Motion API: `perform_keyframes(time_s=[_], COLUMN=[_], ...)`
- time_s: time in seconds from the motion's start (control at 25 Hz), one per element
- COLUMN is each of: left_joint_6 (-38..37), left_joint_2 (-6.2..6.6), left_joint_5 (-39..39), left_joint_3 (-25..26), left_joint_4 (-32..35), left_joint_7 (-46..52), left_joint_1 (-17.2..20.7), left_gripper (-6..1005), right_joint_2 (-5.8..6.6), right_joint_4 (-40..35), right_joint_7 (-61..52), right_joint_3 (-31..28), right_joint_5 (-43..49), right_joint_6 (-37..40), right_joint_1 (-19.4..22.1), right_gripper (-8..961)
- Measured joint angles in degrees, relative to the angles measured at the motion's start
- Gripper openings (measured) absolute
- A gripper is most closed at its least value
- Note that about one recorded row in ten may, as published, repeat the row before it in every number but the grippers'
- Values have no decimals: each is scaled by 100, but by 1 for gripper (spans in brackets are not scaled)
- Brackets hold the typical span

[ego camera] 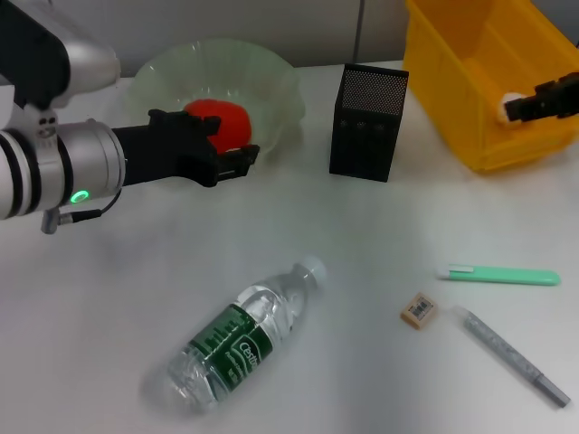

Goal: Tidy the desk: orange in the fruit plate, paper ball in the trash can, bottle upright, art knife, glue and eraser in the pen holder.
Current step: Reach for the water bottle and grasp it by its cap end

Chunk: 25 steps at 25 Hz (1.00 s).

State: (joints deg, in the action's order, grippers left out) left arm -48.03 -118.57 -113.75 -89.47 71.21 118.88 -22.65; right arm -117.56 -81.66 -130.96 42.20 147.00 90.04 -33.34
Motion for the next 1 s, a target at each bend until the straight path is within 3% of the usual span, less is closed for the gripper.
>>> perform_keyframes(time_s=[0.04,0.12,0.28,0.44,0.6,0.76,1.0], left_joint_6=[-179,-547,-1170,-1604,-1590,-1106,-941], left_joint_2=[0,2,4,6,-12,-19,-44], left_joint_5=[28,144,314,274,-110,-1150,-2373], left_joint_3=[85,245,500,473,-14,-776,-1417], left_joint_4=[35,111,398,690,1089,1484,1492], left_joint_7=[7,15,93,489,963,1814,2944], left_joint_1=[-28,-65,-8,30,122,133,-285], left_gripper=[658,658,658,658,684,735,783], right_joint_2=[-95,-174,-143,-174,-172,-177,-149], right_joint_4=[-227,-466,-337,4,843,1526,2157], right_joint_7=[-8,-68,-130,290,993,1823,3048], right_joint_3=[47,178,303,368,360,262,167], right_joint_5=[-140,-612,-1882,-2411,-2502,-2709,-3550], right_joint_6=[158,443,707,702,514,92,78], right_joint_1=[132,404,967,1464,1695,1924,2220], right_gripper=[542,540,537,534,531,531,531])
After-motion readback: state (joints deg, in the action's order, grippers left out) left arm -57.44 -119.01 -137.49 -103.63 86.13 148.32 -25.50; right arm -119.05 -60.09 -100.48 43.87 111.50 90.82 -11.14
